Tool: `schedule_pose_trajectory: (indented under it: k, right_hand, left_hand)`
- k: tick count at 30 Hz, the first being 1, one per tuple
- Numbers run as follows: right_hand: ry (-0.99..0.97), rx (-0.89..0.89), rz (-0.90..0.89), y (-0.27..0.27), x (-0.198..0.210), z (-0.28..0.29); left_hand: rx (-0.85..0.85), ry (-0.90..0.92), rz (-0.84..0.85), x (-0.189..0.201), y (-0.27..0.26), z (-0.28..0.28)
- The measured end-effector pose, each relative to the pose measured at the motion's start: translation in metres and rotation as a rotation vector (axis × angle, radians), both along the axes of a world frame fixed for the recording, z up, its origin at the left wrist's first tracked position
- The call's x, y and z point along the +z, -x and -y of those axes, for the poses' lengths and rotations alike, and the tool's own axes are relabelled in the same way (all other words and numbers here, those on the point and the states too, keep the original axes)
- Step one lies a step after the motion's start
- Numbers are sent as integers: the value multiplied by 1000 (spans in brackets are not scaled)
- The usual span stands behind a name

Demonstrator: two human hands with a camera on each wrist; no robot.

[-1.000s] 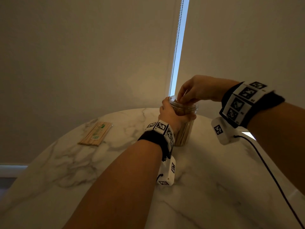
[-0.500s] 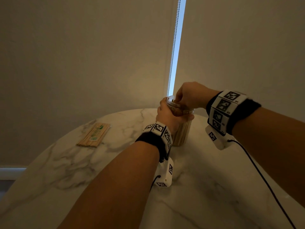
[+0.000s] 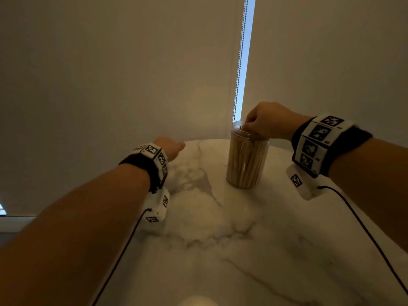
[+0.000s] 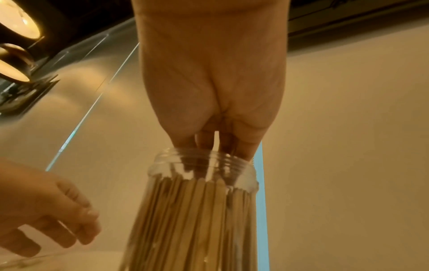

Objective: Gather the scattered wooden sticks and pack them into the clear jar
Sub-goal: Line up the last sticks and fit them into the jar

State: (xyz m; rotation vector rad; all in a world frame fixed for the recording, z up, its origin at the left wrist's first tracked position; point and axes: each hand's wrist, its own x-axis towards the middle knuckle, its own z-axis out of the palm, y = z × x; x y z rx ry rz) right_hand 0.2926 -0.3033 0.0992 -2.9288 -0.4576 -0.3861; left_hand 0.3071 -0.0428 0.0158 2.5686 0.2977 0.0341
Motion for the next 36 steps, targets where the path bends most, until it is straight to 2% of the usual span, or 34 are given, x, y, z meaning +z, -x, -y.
schedule_pose_trajectory:
  k: [4, 7, 10, 14, 16, 19, 22, 26, 29, 32, 34, 36]
  right_hand:
    - [-133, 19, 127, 17, 2, 4]
    - [-222, 72, 152, 44, 3, 4]
    - [-266, 103, 53, 78, -9, 1]
    - [-203, 152, 116, 126, -32, -2]
    - [-235, 171, 60, 150, -42, -2]
    - [-232, 182, -89, 180, -57, -1]
    - [-257, 159, -263, 198, -67, 0]
    - [-252, 130, -265, 218, -72, 7]
    - [-274, 143, -252, 236, -70, 15]
    - [-379, 94, -181, 247, -71, 21]
    - [-489, 58, -147, 250, -73, 25]
    - [-673, 44, -159, 249, -74, 24]
  left_hand:
    - [97, -169, -209, -12, 5, -54]
    - [83, -247, -294, -19, 18, -59]
    - [60, -357, -285, -20, 36, -47]
    - [-46, -474, -219, -20, 72, -27]
    - [-79, -474, -169, -17, 95, -12]
    - [-184, -374, -55, -11, 132, 16]
    - [-343, -200, 33, -4, 171, 41]
    - [-553, -2, 48, 9, 218, 69]
    - [-607, 55, 109, 15, 238, 75]
    - [-501, 227, 255, 10, 241, 76]
    - [-269, 387, 420, 5, 237, 78]
    - [-35, 656, 436, 5, 236, 82]
